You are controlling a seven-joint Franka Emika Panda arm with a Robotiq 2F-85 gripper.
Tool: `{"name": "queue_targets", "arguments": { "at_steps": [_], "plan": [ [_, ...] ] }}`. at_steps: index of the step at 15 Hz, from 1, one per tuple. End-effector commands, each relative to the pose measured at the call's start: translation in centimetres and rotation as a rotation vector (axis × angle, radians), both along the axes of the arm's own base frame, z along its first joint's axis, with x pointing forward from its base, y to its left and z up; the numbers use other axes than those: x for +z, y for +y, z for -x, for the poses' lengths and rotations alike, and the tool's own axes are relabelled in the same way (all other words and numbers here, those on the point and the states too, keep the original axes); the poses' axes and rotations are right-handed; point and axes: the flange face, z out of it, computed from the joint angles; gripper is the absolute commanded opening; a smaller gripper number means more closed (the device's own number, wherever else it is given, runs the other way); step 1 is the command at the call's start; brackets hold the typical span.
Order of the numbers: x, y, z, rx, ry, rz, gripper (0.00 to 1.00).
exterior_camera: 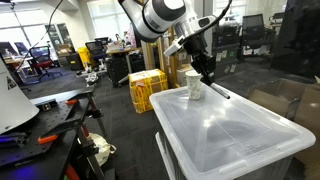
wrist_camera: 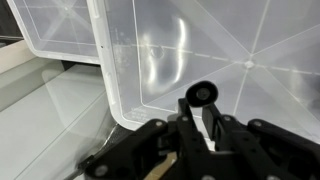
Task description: Put the marker in the cup on the clear surface
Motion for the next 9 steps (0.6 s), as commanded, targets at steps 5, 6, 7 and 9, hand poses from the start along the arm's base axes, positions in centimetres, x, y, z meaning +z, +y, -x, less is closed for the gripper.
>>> {"name": "queue_targets", "arguments": {
  "at_steps": [5, 6, 7, 9],
  "plan": [
    [-0.38, 0.93, -0.47, -0.019, -0.028, 0.008, 0.50],
    [-0.30, 1.00, -0.44, -0.023, -0.032, 0.008, 0.58],
    [-0.07, 1.09, -0.42, -0.020, -0.039, 0.011, 0.65],
    [0.24, 1.20, -0.45, -0.022, -0.047, 0.017, 0.81]
  ]
}}
